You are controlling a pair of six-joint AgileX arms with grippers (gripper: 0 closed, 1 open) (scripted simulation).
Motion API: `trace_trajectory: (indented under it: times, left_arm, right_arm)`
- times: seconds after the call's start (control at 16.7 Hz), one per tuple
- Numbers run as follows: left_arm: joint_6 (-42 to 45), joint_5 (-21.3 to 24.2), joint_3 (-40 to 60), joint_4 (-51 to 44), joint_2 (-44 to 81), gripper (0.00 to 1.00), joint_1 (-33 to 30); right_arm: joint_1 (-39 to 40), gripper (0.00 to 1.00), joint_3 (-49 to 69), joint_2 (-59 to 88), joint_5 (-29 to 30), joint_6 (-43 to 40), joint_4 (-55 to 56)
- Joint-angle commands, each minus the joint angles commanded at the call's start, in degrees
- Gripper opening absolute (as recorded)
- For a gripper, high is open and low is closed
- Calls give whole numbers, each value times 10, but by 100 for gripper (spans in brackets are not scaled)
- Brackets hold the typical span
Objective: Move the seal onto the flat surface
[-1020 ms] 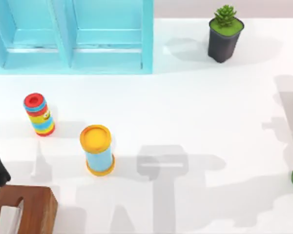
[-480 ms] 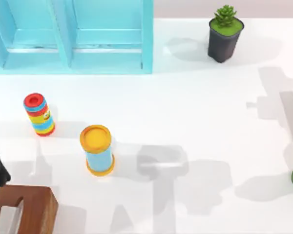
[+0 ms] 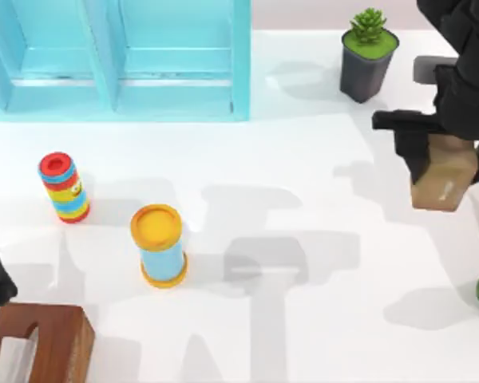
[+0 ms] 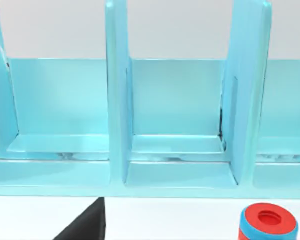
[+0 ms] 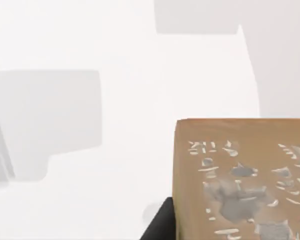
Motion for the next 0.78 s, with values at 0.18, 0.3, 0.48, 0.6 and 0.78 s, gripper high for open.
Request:
trace_trajectory:
  times: [0.18, 0.3, 0.48, 0.6, 0.78]
  left_arm:
    - [0, 0, 0, 0, 0, 100, 0]
    - [0, 0, 0, 0, 0, 100, 0]
    - [0, 0, 0, 0, 0, 100, 0]
    - [0, 0, 0, 0, 0, 100, 0]
    - [0, 0, 0, 0, 0, 100, 0]
  right_arm:
    - [35, 0, -7, 52, 3, 4, 54]
    - [48, 0, -5, 72, 10, 0, 82]
    - [52, 0, -3, 78, 13, -3, 90]
    - [49, 0, -4, 76, 12, -2, 89]
    - [52, 0, -20, 84, 12, -4, 112]
